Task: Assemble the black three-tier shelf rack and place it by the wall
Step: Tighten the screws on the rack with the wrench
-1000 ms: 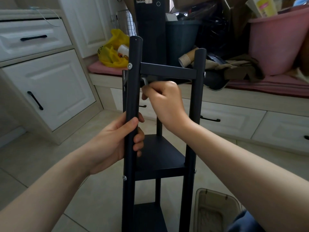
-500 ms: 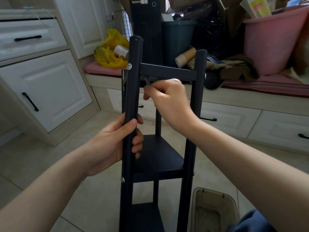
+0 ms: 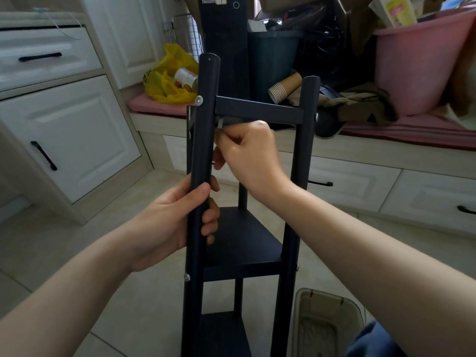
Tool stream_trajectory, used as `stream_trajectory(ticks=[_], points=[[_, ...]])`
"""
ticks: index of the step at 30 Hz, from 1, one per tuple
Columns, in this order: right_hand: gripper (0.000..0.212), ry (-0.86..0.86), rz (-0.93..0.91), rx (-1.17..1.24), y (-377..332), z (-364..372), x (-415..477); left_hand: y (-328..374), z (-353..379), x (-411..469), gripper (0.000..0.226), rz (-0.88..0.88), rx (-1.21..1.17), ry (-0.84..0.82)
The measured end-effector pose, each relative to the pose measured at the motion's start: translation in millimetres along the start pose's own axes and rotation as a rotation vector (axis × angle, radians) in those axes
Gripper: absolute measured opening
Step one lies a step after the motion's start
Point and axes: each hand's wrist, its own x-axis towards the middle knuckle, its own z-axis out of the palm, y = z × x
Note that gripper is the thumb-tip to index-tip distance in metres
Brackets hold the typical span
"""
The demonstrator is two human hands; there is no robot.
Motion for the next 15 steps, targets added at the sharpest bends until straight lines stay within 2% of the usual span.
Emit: stream_trajectory(ticks=[8,15], points=[[0.029,0.110,-0.136,0.000,16.4,22.6,6.0,0.2,-1.8,-2.3,0.021,0.001,0.007,0.010],[0.032,0.143,-0.145,-0.012,14.1,31.4,7.2,-1.0,-2.2,-4.2,0.019,0.011,0.017,0.011]])
